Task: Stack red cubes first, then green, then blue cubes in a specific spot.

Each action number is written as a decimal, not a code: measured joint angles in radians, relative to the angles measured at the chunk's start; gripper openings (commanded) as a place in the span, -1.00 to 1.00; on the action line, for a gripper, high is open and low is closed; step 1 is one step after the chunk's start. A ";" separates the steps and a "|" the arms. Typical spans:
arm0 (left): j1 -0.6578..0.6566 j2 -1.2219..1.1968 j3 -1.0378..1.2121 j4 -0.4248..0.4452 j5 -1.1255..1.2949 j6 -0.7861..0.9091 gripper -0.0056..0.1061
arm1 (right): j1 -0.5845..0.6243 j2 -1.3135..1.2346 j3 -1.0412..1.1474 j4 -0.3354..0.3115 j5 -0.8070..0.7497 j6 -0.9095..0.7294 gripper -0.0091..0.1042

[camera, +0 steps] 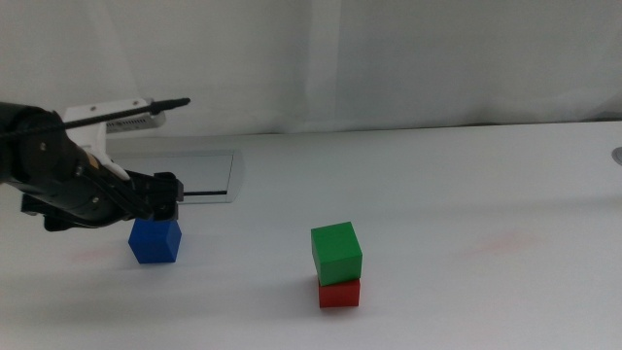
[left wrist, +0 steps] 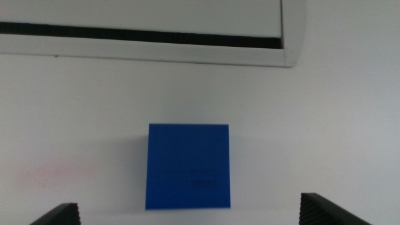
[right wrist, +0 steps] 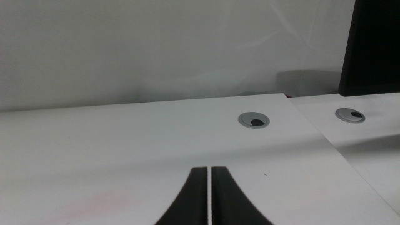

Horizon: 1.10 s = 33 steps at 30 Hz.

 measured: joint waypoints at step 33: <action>0.000 0.277 -0.006 0.002 -0.165 0.023 -0.72 | 0.000 0.000 0.000 0.002 0.000 -0.002 -0.88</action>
